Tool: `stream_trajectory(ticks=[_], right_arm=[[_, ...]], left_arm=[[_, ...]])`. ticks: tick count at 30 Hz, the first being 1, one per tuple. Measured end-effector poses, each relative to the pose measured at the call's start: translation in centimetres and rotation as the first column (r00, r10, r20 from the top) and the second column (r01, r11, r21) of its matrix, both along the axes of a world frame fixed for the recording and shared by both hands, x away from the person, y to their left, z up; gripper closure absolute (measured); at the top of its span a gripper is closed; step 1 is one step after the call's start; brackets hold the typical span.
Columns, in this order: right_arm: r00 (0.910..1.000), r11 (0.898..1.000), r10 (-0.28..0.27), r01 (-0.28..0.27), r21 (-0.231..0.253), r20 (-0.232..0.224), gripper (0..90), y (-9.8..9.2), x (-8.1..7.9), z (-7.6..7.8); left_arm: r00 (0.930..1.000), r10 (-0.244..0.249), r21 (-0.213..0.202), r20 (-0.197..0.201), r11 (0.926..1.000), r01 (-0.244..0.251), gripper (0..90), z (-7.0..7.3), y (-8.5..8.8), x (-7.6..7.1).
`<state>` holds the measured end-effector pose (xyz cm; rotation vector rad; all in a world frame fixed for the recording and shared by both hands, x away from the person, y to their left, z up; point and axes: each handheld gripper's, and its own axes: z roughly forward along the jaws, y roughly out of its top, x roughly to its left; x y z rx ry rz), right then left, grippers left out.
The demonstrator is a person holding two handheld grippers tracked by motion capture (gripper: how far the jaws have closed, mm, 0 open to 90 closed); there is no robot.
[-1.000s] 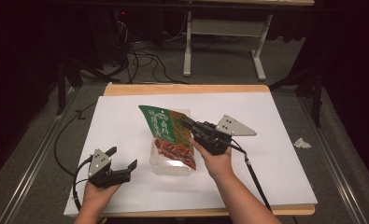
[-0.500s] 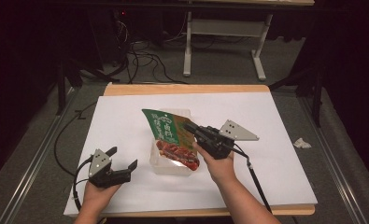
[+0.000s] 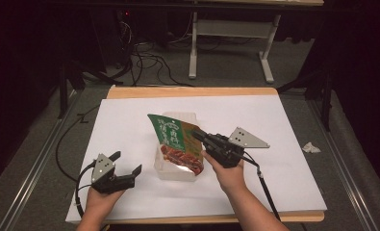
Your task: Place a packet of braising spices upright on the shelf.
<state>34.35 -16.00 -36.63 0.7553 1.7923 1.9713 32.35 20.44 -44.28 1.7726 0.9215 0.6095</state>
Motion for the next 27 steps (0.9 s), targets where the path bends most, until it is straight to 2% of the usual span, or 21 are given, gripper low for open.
stream_trajectory(ticks=[7,14,22,23,27], right_arm=[[0.9996,1.000,-0.017,0.017,-0.006,-0.021,90.0,-0.8,-0.3,-0.4],[0.9988,0.998,-0.039,0.037,-0.051,-0.028,90.0,-1.8,-1.1,-0.9],[0.9983,0.997,-0.046,0.044,-0.060,-0.035,90.0,-2.3,-1.6,-1.2],[0.9982,0.997,-0.047,0.044,-0.066,-0.036,88.5,-2.3,-1.6,-1.1],[0.9981,0.995,-0.038,0.033,-0.091,-0.049,67.0,-2.6,-1.8,-0.7]], left_arm=[[1.0000,-0.003,0.004,0.000,1.0000,0.003,10.4,0.0,-0.1,0.0],[1.0000,-0.006,0.006,-0.002,1.0000,0.006,10.4,0.0,-0.2,0.0],[1.0000,-0.003,0.012,-0.008,0.9999,0.003,10.4,-0.1,-0.1,-0.1],[1.0000,-0.003,0.014,-0.008,0.9999,0.003,10.4,-0.1,-0.1,0.0],[0.9999,-0.003,0.014,-0.011,0.9999,0.003,10.4,-0.2,-0.1,0.0]])
